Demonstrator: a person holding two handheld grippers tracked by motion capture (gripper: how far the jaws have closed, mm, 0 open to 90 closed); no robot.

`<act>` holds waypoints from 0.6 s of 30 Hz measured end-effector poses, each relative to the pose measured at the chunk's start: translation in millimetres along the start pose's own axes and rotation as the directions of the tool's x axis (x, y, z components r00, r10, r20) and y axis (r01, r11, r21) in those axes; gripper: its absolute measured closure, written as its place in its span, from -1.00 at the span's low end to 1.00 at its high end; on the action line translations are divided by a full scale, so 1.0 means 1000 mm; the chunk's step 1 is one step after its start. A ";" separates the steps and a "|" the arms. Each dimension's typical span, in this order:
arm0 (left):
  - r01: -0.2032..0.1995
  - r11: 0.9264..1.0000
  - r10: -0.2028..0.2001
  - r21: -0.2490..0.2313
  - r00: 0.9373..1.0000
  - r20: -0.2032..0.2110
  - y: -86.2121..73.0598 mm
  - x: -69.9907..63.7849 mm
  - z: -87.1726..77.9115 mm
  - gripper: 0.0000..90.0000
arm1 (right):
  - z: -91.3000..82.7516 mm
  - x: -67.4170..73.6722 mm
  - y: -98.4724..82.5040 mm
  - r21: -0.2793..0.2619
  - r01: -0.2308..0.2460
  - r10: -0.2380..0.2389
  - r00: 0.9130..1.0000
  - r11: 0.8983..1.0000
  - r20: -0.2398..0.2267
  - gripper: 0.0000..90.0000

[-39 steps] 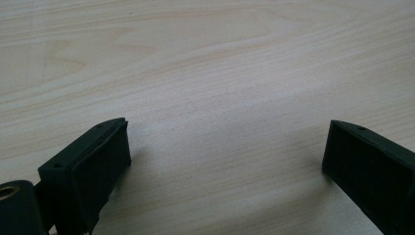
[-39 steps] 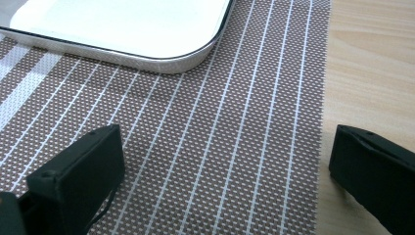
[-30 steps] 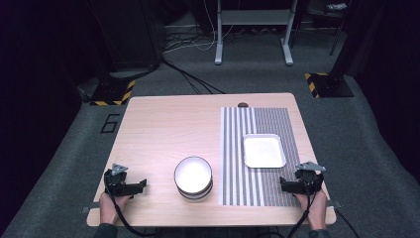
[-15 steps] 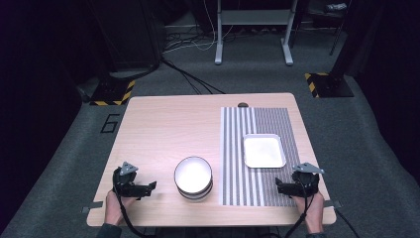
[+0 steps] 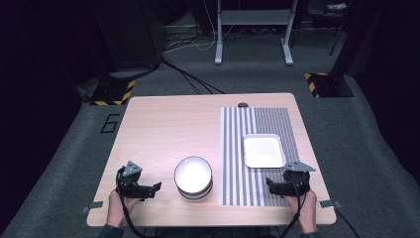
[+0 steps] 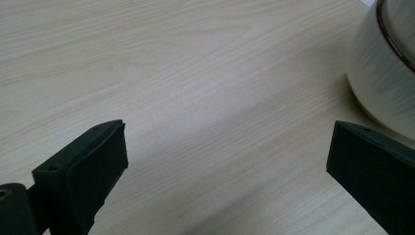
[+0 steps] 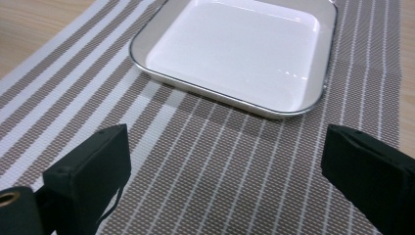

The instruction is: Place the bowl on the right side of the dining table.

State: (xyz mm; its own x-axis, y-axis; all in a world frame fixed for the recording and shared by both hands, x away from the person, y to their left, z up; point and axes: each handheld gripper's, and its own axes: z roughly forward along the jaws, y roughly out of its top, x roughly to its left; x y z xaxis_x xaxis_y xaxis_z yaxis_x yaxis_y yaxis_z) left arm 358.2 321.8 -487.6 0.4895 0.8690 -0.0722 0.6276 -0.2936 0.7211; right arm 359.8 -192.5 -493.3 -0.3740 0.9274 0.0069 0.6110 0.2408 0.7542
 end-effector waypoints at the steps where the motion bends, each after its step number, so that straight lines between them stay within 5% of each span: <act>1: -0.005 1.000 0.005 0.000 1.000 0.002 0.000 -0.001 0.000 -0.97 | 0.000 0.002 0.001 0.001 0.000 0.000 1.000 1.000 -0.004 -0.92; 14: 0.009 0.999 -0.007 -0.041 0.999 0.052 0.008 -0.008 -0.010 -0.96 | 0.000 0.029 0.014 -0.013 0.063 -0.064 0.996 0.998 -0.065 -0.91; 18: -0.013 0.999 0.016 -0.038 0.998 0.064 0.011 -0.012 -0.009 -0.95 | -0.004 0.034 0.019 -0.025 0.073 -0.075 0.994 0.997 -0.076 -0.91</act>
State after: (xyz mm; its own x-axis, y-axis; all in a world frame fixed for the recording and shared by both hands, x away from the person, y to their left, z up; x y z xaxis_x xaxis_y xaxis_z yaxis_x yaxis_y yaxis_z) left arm 354.5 311.8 -472.7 0.5370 0.8371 -0.1045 0.5973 -0.2898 0.7478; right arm 355.8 -157.3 -476.4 -0.4703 0.8825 0.0002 0.5647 0.3007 0.7686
